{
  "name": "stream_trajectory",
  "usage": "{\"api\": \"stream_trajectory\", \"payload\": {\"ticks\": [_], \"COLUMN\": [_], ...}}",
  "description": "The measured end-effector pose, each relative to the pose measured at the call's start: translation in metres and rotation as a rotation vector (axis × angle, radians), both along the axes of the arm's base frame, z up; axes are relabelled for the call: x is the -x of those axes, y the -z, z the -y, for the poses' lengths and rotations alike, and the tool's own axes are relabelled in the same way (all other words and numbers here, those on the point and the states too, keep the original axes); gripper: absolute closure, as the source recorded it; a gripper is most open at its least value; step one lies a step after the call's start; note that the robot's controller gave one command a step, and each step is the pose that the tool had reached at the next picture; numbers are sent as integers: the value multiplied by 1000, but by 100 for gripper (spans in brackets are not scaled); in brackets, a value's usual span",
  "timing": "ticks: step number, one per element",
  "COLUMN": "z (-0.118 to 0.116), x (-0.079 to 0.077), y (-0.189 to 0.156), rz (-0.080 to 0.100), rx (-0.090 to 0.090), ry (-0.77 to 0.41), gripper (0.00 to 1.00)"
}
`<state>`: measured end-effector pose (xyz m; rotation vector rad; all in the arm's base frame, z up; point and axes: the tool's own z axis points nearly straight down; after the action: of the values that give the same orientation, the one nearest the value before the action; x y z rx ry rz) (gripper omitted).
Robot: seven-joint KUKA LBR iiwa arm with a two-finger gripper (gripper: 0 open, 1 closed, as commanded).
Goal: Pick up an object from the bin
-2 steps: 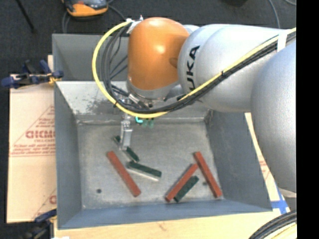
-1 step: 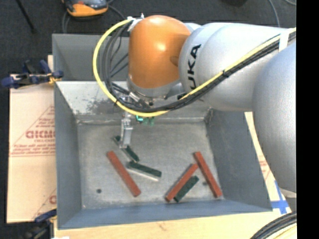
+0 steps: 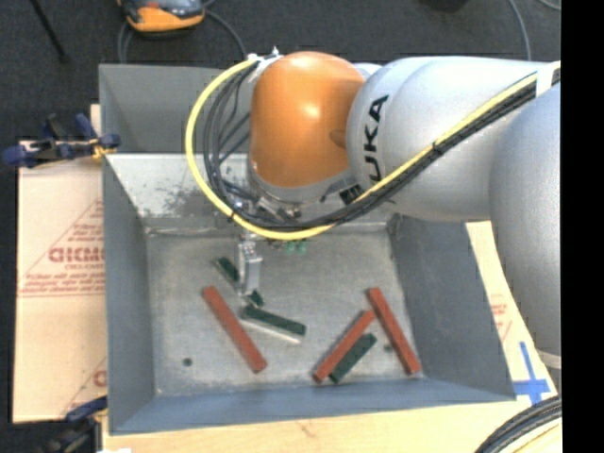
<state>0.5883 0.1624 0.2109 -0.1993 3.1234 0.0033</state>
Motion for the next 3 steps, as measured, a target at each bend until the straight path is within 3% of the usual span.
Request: {"api": "stream_trajectory", "payload": {"ticks": [1,2,3], "z": [16,35,53], "x": [9,-4,6], "y": [30,38,72], "rz": [-8,-6,-5], "rx": [4,1,2], "ry": [-238,-29,4], "gripper": [0,0,0]}}
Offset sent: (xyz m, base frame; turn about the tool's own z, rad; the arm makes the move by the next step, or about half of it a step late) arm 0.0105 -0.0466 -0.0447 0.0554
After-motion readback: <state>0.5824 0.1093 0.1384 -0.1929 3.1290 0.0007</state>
